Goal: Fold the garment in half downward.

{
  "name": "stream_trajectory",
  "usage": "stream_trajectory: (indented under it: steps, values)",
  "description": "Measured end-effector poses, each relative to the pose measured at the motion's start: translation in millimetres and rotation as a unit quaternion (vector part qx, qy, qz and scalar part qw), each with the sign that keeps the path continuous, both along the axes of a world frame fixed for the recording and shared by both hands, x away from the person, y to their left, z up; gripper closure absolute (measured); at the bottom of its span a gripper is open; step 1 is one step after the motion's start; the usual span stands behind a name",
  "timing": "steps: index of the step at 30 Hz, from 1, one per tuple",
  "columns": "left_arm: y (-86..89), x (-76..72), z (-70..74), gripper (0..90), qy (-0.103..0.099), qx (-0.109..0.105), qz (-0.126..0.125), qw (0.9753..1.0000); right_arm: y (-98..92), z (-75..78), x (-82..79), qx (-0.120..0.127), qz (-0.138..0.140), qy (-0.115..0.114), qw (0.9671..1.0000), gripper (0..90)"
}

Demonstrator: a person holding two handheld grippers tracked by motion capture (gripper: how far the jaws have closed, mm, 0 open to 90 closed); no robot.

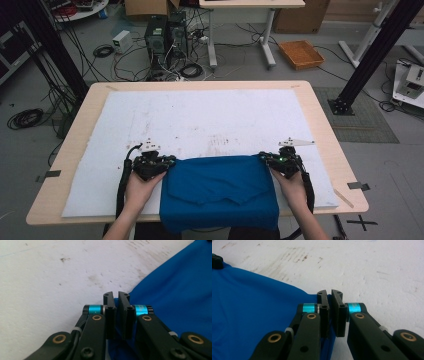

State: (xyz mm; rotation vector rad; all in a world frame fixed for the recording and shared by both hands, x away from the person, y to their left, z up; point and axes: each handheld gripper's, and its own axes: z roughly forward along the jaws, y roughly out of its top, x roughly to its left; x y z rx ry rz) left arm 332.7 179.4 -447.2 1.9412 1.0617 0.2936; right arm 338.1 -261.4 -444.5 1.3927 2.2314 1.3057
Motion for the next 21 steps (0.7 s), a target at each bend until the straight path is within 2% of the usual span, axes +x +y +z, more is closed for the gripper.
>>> stream_trajectory:
  steps: [3, 5, 7, 10, 14, 15, 18, 20, 21]
  values:
    - [1.8, 13.9, 1.4, 84.8, -0.006, -0.001, 0.006, 1.0000, -1.7, 1.4, 10.4, 0.014, -0.005, 0.000, 0.9999, 85.9]
    - [2.0, 27.5, 4.5, 84.8, -0.009, -0.006, 0.012, 0.9999, -1.2, 4.1, 21.3, 0.012, -0.010, -0.003, 0.9999, 85.9]
    - [1.2, 42.5, 8.2, 84.8, -0.013, -0.001, 0.016, 0.9998, -0.1, 7.5, 34.2, 0.013, -0.013, -0.009, 0.9998, 85.9]
    - [-0.8, 64.4, 14.2, 84.8, -0.018, 0.011, 0.018, 0.9996, 3.3, 11.8, 56.3, -0.001, -0.016, -0.009, 0.9998, 85.9]
    - [-6.2, 91.6, 20.6, 84.8, -0.027, 0.049, 0.010, 0.9984, 5.2, 12.0, 85.0, -0.009, -0.030, -0.006, 0.9995, 85.8]
    - [-7.4, 96.3, 21.2, 84.8, -0.029, 0.052, 0.011, 0.9981, 5.6, 11.5, 90.2, -0.010, -0.031, -0.002, 0.9995, 85.8]
    - [-9.0, 108.4, 20.9, 84.7, -0.025, 0.056, 0.011, 0.9980, 6.8, 8.8, 98.8, -0.014, -0.041, -0.016, 0.9989, 85.8]
    - [-9.7, 113.0, 18.2, 84.6, -0.035, 0.052, 0.010, 0.9980, 6.1, 5.6, 102.3, -0.014, -0.051, -0.007, 0.9986, 85.8]
    - [-10.7, 114.9, 16.8, 84.6, -0.031, 0.052, 0.012, 0.9981, 6.0, 3.8, 103.3, -0.020, -0.054, -0.008, 0.9983, 85.8]
